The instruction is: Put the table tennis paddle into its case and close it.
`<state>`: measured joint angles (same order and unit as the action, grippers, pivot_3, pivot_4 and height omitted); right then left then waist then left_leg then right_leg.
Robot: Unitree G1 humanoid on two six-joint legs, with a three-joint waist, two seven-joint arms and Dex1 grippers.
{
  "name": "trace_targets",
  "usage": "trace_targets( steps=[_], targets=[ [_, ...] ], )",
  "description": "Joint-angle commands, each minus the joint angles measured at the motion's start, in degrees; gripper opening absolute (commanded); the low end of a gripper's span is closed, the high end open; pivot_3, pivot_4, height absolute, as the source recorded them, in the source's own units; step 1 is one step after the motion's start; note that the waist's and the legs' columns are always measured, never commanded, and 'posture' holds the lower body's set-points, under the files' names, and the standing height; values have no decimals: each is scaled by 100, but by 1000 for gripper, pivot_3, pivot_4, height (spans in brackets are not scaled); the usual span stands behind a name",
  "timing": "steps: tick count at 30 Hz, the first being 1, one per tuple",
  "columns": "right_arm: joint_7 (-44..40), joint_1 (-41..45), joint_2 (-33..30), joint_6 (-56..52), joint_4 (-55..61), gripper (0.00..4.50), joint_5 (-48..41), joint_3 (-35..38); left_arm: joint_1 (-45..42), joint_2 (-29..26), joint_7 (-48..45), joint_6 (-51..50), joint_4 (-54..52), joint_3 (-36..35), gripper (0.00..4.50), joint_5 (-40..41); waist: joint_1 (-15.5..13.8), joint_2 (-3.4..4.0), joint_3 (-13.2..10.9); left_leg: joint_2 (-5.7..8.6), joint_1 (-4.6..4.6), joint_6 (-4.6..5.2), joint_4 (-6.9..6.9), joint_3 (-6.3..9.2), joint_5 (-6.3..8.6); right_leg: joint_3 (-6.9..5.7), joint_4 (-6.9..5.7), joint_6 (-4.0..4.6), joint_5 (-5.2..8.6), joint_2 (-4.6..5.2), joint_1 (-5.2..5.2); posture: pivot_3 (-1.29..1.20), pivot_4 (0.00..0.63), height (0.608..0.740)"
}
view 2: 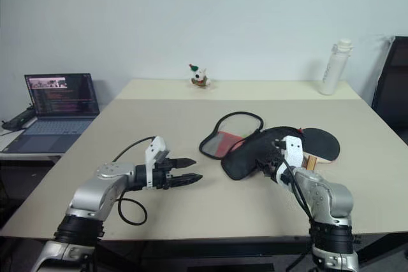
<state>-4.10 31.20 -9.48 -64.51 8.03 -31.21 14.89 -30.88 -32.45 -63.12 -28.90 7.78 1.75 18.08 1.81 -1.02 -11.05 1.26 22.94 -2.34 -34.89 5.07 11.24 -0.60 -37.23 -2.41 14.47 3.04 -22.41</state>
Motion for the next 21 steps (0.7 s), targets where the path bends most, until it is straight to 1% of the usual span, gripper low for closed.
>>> trace_targets(
  steps=[1,5,6,8,9,12,17,18,21],
  targets=[
    [99,222,243,254,-194,3960,-14,87,-84,10,25,112,-44,-90,3497,122,1,0,0,0,0,0,0,-1,0,0,0,0,0,0,0,0,150,740],
    [156,253,503,342,-297,3960,66,-77,-90,22,32,116,-81,-59,3497,117,2,1,0,0,-1,0,1,-1,0,1,-1,0,0,0,0,0,150,740],
    [150,240,560,325,-286,3778,51,-131,-89,24,33,118,-91,-54,3528,116,2,1,0,0,-1,0,1,-2,0,1,-1,1,0,0,-1,0,150,740],
    [72,228,617,258,-278,3339,11,-235,-92,24,35,103,-109,-51,3544,122,3,1,0,-1,-1,0,1,-2,0,1,-2,6,-3,0,-1,0,150,740],
    [-9,234,611,191,-293,3032,-5,-333,-100,22,32,83,-118,-53,3544,132,4,1,0,-1,-1,0,1,-2,0,1,-3,13,-7,0,-2,0,150,740],
    [-362,380,623,110,-467,1906,-21,-768,-156,46,44,34,-187,-37,3544,156,5,1,0,-1,-2,0,1,-2,0,1,-3,12,-7,0,-2,0,150,740],
    [-1015,743,641,-77,-693,93,-224,-1121,-194,118,80,-73,-323,-52,3544,229,7,2,-1,-2,-2,0,0,-2,0,1,-6,11,-6,-1,-5,0,150,740],
    [-1085,773,632,-110,-712,22,-245,-1144,-187,118,83,-92,-349,-56,3544,245,7,2,-1,-2,-2,0,0,-2,0,1,-6,11,-6,-2,-6,0,150,740],
    [-1465,855,470,-308,-687,22,-356,-1360,-140,87,84,-124,-428,-52,3544,297,6,2,-1,-1,0,0,1,-1,0,0,-4,12,-7,-1,-6,0,150,740]
  ],
)
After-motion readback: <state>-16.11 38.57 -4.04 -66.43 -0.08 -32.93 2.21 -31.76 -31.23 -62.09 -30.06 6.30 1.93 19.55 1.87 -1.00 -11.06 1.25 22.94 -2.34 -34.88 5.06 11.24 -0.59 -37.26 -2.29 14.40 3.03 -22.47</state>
